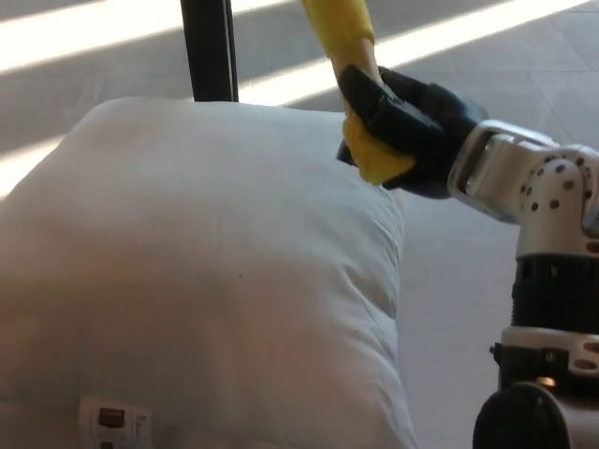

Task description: A hammer is kept on the right hand side and a pillow is kept on the left hand side on the desk infront of the robot and the robot uses its right hand to pick up the hammer and makes a downward swinging motion to hit the pillow

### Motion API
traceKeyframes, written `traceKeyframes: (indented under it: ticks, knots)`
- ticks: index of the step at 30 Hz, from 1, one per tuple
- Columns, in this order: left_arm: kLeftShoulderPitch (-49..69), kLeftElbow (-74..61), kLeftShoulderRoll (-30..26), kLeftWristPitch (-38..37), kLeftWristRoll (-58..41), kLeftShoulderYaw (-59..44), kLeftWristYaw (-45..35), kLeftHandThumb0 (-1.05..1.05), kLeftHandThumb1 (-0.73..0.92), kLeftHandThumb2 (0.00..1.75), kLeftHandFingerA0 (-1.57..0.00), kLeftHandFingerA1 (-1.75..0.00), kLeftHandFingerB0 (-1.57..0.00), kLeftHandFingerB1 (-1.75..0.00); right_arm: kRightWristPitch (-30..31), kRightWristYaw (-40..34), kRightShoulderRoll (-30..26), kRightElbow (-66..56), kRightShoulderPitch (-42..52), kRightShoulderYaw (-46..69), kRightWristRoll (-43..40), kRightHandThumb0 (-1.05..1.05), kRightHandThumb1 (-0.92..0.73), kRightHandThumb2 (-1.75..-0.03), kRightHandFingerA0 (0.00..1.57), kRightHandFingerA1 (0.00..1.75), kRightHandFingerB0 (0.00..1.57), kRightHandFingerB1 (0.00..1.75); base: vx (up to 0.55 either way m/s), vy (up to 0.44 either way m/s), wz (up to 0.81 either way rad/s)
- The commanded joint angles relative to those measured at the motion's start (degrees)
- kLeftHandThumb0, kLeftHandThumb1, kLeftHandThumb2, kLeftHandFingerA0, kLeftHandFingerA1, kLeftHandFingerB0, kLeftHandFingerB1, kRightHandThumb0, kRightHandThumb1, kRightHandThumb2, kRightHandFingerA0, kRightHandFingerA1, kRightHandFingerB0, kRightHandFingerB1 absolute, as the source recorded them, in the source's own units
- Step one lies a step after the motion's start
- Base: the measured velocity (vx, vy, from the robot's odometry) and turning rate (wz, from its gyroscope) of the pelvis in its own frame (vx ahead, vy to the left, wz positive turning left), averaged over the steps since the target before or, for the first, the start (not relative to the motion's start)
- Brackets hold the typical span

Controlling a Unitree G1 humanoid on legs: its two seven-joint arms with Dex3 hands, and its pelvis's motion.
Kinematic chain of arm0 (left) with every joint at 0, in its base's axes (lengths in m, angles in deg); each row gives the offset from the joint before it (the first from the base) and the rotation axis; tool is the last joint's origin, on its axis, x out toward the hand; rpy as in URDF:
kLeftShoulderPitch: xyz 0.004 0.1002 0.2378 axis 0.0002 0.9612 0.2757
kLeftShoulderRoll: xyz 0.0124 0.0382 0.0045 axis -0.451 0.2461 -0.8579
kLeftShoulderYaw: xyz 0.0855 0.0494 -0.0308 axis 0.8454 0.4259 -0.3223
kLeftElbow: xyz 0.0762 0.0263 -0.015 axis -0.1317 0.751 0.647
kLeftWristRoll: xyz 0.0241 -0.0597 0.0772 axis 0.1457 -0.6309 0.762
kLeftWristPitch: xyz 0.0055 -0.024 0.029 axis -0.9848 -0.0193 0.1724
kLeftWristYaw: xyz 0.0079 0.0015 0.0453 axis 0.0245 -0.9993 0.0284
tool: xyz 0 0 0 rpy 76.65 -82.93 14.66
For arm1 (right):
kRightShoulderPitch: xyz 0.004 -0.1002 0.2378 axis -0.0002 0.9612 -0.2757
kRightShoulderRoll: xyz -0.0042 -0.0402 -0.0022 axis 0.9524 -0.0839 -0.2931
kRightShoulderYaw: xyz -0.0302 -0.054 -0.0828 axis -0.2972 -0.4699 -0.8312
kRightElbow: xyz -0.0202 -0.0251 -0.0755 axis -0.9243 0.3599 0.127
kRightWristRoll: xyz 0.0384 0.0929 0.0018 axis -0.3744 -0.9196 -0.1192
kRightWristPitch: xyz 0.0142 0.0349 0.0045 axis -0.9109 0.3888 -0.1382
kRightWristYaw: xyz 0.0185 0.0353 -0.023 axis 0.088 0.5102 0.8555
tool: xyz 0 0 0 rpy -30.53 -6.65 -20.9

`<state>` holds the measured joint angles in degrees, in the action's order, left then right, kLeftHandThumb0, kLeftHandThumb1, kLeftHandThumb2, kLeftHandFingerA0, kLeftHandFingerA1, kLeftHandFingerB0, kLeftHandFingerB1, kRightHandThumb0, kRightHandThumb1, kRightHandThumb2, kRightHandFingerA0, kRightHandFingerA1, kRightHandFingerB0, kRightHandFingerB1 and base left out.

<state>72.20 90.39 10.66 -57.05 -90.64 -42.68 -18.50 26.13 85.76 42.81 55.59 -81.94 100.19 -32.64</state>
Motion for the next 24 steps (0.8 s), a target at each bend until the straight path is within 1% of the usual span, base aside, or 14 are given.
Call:
traceKeyframes:
  ticks: [1, 2, 4, 6, 7, 8, 9, 11, 12, 16, 20, 21, 23, 24]
  knots:
    - [-0.24, -0.01, 0.02, -1.01, 0.24, 0.29, -0.56, -0.73, 0.71, 0.62, -0.73, -0.52, -0.68, -0.46, 3.43, -7.03, 5.62, -1.48, -7.80, 1.83, -5.50, -0.42, -0.66, -0.95, 1.11, 1.75, 0.83, 1.75, 0.00, 0.000, 0.00]
    - [-0.26, 0.04, 0.06, -1.02, 0.22, 0.32, -0.54, -0.73, 0.71, 0.62, -0.73, -0.52, -0.68, -0.46, 3.51, -7.26, 5.62, -1.41, -7.88, 1.91, -5.62, -0.42, -0.66, -0.95, 1.11, 1.75, 0.83, 1.75, 0.00, 0.000, 0.00]
    - [-0.19, 0.23, 0.39, -1.01, 0.08, 0.31, -0.51, -0.72, 0.70, 0.61, -0.73, -0.52, -0.66, -0.46, 2.43, -7.79, 7.32, -1.00, -8.80, 2.36, -7.27, -0.37, -0.68, -1.08, 1.09, 1.75, 0.81, 1.75, 0.00, 0.000, 0.00]
    - [-0.23, 0.33, 0.57, -0.95, 0.23, 0.47, -0.09, -0.72, 0.70, 0.61, -0.73, -0.52, -0.66, -0.46, 1.74, -8.98, 8.47, -0.87, -9.49, 2.58, -8.49, -0.37, -0.68, -1.08, 1.09, 1.75, 0.81, 1.75, 0.00, 0.000, 0.00]
    - [0.43, -0.42, 0.85, -1.20, 0.19, 0.60, -0.49, -0.74, 0.70, 0.62, -0.72, -0.52, -0.66, -0.46, 0.10, -11.01, 10.36, -0.04, -10.71, 3.80, -9.83, -0.36, -0.77, -0.94, 1.08, 1.75, 0.74, 1.75, 0.00, 0.000, 0.00]
    - [0.77, -0.89, 0.97, -1.37, 0.28, 0.73, -0.44, -0.72, 0.71, 0.62, -0.71, -0.52, -0.65, -0.46, -0.99, -11.39, 10.69, 1.07, -11.42, 4.08, -10.58, -0.35, -0.82, -0.92, 1.06, 1.75, 0.72, 1.73, 0.00, 0.000, 0.00]
    - [0.89, -1.04, 1.00, -1.41, 0.39, 0.82, -0.31, -0.71, 0.71, 0.62, -0.71, -0.51, -0.64, -0.45, -2.08, -12.11, 11.23, 1.82, -12.26, 4.56, -11.31, -0.36, -0.81, -0.92, 1.06, 1.75, 0.72, 1.70, 0.00, 0.000, 0.00]
    - [0.93, -0.64, 1.01, -1.81, 0.40, 0.78, -0.27, -0.73, 0.70, 0.62, -0.72, -0.52, -0.66, -0.46, -3.18, -12.01, 11.51, 2.75, -13.16, 4.97, -12.63, -0.35, -0.80, -0.95, 1.04, 1.75, 0.69, 1.74, 0.00, 0.000, 0.00]
    - [0.86, -0.76, 1.03, -1.53, 0.53, 0.87, 0.23, -0.70, 0.72, 0.62, -0.74, -0.52, -0.67, -0.46, -4.18, -11.53, 11.59, 3.90, -14.54, 5.15, -13.70, -0.37, -0.71, -1.06, 1.04, 1.75, 0.74, 1.75, 0.00, 0.000, 0.00]
    - [0.70, -0.84, 1.08, -1.37, 0.14, 0.69, -0.08, -0.71, 0.71, 0.62, -0.74, -0.53, -0.68, -0.46, -4.89, -12.03, 11.14, 5.91, -16.28, 6.83, -16.54, -0.38, -0.69, -1.10, 1.04, 1.75, 0.76, 1.75, 0.00, 0.000, 0.00]
    - [0.40, -0.58, 0.99, -1.39, 0.07, 0.68, -0.38, -0.70, 0.72, 0.62, -0.76, -0.54, -0.68, -0.46, -6.19, -13.80, 11.51, 5.94, -16.50, 7.20, -17.80, -0.37, -0.68, -1.08, 1.04, 1.75, 0.74, 1.75, 0.00, 0.000, 0.00]
    - [0.65, -0.78, 1.05, -1.51, 0.21, 0.82, -0.40, -0.71, 0.73, 0.62, -0.72, -0.53, -0.67, -0.46, -6.83, -13.94, 11.78, 5.57, -16.20, 6.71, -17.72, -0.37, -0.72, -1.06, 1.02, 1.75, 0.72, 1.75, 0.00, 0.000, 0.00]
    - [0.95, -0.93, 1.07, -1.57, 0.12, 0.81, -0.81, -0.70, 0.72, 0.62, -0.71, -0.53, -0.65, -0.46, -8.15, -14.22, 12.36, 4.75, -15.77, 5.85, -18.03, -0.37, -0.71, -1.07, 1.03, 1.75, 0.73, 1.75, 0.00, 0.000, 0.00]
    - [0.90, -0.97, 1.17, -1.60, 0.05, 0.76, -0.74, -0.70, 0.72, 0.62, -0.71, -0.53, -0.66, -0.46, -8.35, -14.53, 12.42, 4.77, -15.95, 6.02, -18.64, -0.37, -0.75, -1.01, 1.02, 1.75, 0.72, 1.75, 0.00, 0.000, 0.00]
